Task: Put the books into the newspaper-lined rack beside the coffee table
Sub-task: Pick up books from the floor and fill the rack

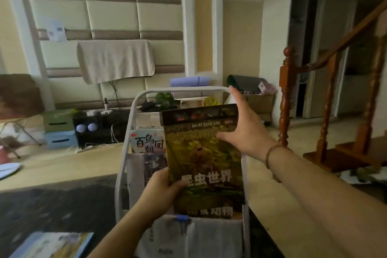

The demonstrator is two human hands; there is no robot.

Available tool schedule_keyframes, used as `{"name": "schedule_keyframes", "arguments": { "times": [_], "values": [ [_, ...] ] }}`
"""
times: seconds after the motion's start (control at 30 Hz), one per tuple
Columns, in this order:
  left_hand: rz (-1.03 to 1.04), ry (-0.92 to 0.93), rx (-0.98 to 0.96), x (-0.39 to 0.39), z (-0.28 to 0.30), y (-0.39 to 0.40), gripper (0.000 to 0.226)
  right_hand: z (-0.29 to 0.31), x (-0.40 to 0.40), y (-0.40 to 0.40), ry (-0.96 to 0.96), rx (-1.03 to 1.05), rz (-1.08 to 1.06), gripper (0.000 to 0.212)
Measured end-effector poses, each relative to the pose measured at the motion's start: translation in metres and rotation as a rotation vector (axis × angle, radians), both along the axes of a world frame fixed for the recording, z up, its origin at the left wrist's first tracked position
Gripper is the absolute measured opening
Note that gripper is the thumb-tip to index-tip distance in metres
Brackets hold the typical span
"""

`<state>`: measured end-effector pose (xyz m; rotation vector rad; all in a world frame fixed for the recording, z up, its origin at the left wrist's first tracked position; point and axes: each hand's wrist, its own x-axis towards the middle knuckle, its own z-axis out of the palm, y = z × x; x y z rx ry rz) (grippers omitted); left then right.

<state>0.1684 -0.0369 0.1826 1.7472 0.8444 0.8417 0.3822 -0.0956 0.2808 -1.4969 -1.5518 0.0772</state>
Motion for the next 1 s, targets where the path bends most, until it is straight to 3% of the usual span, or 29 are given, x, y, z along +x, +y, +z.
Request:
{"name": "schedule_keyframes", "arguments": {
  "times": [0.07, 0.13, 0.3, 0.4, 0.5, 0.6, 0.73, 0.87, 1.0],
  "values": [
    [0.086, -0.036, 0.066, 0.008, -0.005, 0.009, 0.015, 0.018, -0.002, 0.02, -0.233, 0.036, -0.05, 0.104],
    [0.251, -0.054, 0.174, 0.014, -0.015, 0.02, 0.02, 0.026, -0.003, 0.032, -0.384, 0.066, -0.072, 0.08],
    [0.442, -0.086, 0.31, 0.02, -0.043, 0.038, 0.038, 0.004, 0.003, 0.045, -0.458, 0.195, -0.131, 0.046],
    [0.433, -0.024, 0.292, 0.025, -0.063, 0.038, 0.032, -0.016, 0.011, 0.045, -0.553, 0.184, -0.165, 0.044],
    [0.513, 0.231, 0.473, 0.028, -0.077, 0.033, 0.024, -0.03, 0.021, 0.045, -0.651, 0.208, -0.228, 0.047],
    [0.551, 0.335, 0.633, 0.028, -0.081, 0.028, 0.019, -0.043, 0.025, 0.042, -0.656, 0.202, -0.251, 0.045],
    [0.591, 0.483, 0.667, 0.029, -0.09, 0.022, 0.021, -0.064, 0.03, 0.037, -0.653, 0.167, -0.257, 0.048],
    [0.522, 0.72, 0.573, 0.027, -0.094, 0.013, 0.023, -0.084, 0.035, 0.029, -0.732, 0.085, -0.259, 0.056],
    [0.362, 0.798, 0.433, 0.017, -0.095, 0.014, 0.022, -0.098, 0.03, 0.022, -0.756, 0.05, -0.262, 0.06]
  ]
}}
